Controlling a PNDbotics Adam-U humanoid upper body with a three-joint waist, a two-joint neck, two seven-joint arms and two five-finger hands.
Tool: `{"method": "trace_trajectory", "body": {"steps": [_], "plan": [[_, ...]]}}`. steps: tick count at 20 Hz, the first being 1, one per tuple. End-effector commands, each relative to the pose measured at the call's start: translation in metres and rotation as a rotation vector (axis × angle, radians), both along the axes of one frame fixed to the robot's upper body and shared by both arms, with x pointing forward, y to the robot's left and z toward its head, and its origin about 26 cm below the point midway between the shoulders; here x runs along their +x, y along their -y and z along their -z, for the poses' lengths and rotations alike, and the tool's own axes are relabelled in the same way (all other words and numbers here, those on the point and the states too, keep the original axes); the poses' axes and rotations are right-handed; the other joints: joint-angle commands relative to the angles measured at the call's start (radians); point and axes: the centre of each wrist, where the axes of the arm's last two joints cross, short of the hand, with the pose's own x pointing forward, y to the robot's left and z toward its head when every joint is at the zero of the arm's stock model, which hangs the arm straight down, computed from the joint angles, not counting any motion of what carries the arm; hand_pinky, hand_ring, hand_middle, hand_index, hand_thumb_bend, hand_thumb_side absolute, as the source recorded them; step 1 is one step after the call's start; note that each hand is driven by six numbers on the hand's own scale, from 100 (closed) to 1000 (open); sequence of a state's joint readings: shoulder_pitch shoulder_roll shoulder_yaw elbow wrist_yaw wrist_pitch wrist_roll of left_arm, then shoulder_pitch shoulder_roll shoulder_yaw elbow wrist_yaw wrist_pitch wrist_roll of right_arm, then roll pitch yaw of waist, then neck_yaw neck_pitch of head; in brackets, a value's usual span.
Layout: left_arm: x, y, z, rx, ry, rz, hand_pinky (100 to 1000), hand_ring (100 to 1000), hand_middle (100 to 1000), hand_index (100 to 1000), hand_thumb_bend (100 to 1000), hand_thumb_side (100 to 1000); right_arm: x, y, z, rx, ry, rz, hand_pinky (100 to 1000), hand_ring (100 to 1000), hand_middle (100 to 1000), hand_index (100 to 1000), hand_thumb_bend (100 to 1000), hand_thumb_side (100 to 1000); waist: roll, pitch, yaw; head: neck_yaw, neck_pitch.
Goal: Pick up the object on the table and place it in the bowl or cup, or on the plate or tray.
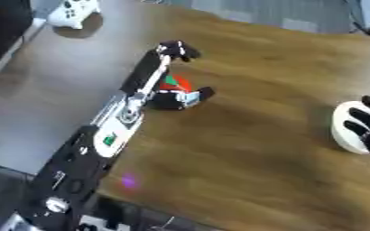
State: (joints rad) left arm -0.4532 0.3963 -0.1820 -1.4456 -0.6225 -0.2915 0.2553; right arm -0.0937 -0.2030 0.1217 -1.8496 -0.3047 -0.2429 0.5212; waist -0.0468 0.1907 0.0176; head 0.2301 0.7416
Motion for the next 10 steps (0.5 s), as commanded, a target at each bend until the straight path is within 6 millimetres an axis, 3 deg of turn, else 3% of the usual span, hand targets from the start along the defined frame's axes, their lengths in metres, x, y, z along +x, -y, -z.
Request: {"method": "trace_trajectory", "body": {"steps": [1, 10], "plan": [[0.005, -0.004, -0.009, 0.028, 0.028, -0.003, 709, 630, 615, 735, 621, 808, 0.000, 0.000, -0.009, -0.003, 0.035, -0.011, 932, 944, 971, 975, 100, 914, 0.000, -0.009, -0.002, 0.007, -0.011], [0.019, -0.011, 0.001, 0.026, -0.007, -0.036, 715, 630, 614, 736, 618, 814, 0.000, -0.001, -0.009, -0.001, 0.039, -0.016, 934, 945, 972, 976, 100, 916, -0.010, -0.001, -0.007, 0.010, -0.012]]}}
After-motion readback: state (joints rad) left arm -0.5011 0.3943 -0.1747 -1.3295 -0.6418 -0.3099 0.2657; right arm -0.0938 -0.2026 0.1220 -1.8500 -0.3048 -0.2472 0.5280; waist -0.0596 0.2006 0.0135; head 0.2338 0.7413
